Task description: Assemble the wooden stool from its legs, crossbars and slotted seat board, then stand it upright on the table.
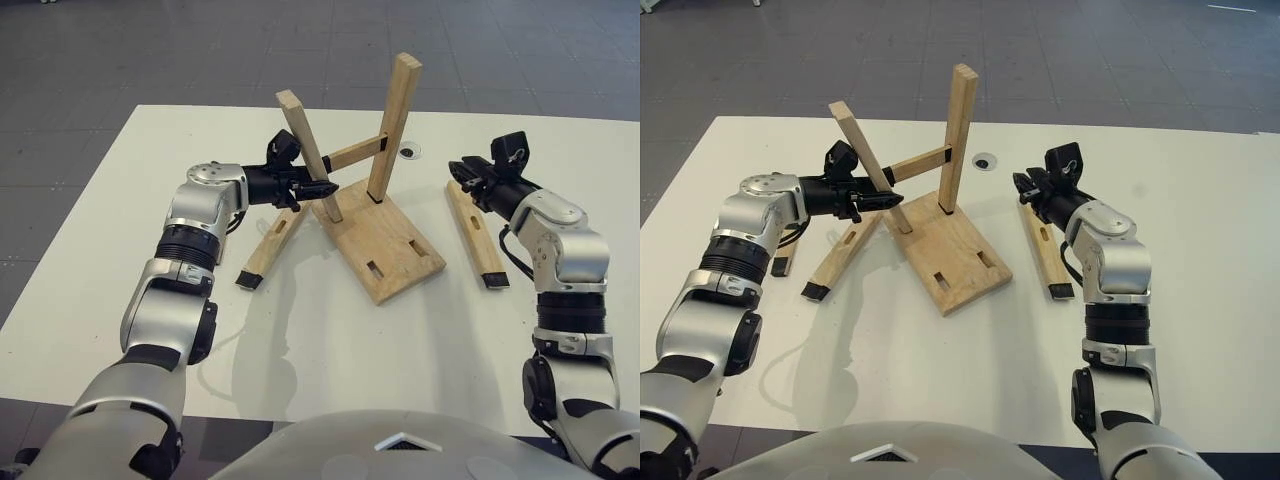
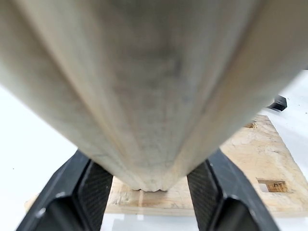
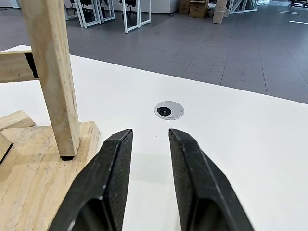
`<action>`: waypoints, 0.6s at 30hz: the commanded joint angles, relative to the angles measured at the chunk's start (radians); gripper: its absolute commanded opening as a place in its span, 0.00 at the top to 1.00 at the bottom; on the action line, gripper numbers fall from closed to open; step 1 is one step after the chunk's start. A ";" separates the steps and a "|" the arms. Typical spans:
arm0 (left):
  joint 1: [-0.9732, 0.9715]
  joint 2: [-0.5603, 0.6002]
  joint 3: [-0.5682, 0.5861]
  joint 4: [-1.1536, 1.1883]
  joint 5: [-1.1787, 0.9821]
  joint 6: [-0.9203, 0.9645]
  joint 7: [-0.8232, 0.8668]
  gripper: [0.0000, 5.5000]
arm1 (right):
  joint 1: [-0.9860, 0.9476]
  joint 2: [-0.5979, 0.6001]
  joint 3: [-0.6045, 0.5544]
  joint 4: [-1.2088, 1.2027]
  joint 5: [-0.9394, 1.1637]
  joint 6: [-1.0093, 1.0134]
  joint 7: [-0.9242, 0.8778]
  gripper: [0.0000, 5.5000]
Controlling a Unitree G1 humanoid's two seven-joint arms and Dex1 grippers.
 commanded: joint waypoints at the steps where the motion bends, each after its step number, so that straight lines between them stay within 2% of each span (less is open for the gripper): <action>1: 0.055 -0.003 -0.044 0.002 0.085 -0.019 0.016 0.63 | 0.009 -0.006 0.001 -0.029 0.016 0.020 -0.013 0.75; 13: 0.061 0.003 -0.024 -0.049 0.065 0.029 -0.005 0.63 | 0.009 -0.004 0.015 -0.040 0.027 0.024 -0.016 0.75; 14: 0.066 0.003 -0.025 -0.057 0.062 0.024 -0.015 0.57 | 0.009 -0.004 0.016 -0.040 0.028 0.023 -0.015 0.75; 18: 0.081 0.000 -0.013 -0.079 0.057 0.010 -0.038 0.48 | 0.015 -0.006 0.022 -0.045 0.032 0.024 -0.010 0.75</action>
